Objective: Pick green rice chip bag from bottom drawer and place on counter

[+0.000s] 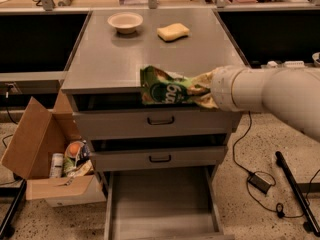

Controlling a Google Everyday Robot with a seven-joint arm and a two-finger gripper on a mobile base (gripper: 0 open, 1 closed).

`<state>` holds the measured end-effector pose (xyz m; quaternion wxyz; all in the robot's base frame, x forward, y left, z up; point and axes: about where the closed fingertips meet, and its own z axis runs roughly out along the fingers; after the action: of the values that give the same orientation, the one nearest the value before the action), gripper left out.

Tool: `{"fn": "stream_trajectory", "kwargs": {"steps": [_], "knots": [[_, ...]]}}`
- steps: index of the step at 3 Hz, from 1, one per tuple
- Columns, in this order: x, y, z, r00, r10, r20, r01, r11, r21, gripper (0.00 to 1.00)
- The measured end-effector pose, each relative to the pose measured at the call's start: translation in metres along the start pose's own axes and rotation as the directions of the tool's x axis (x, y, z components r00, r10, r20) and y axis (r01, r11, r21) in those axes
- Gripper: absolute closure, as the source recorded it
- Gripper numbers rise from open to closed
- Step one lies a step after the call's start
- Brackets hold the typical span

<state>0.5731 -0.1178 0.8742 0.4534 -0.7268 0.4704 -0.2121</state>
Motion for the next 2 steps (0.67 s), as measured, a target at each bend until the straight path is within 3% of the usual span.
{"fn": "stream_trajectory", "kwargs": {"steps": [1,2], "knots": [[0.016,-0.049,0.003,1.000,-0.003,-0.018,0.004,0.9978,0.066,1.00],[0.045,-0.127,0.011,1.000,0.001,-0.013,0.001,0.9864,0.165,1.00]]}}
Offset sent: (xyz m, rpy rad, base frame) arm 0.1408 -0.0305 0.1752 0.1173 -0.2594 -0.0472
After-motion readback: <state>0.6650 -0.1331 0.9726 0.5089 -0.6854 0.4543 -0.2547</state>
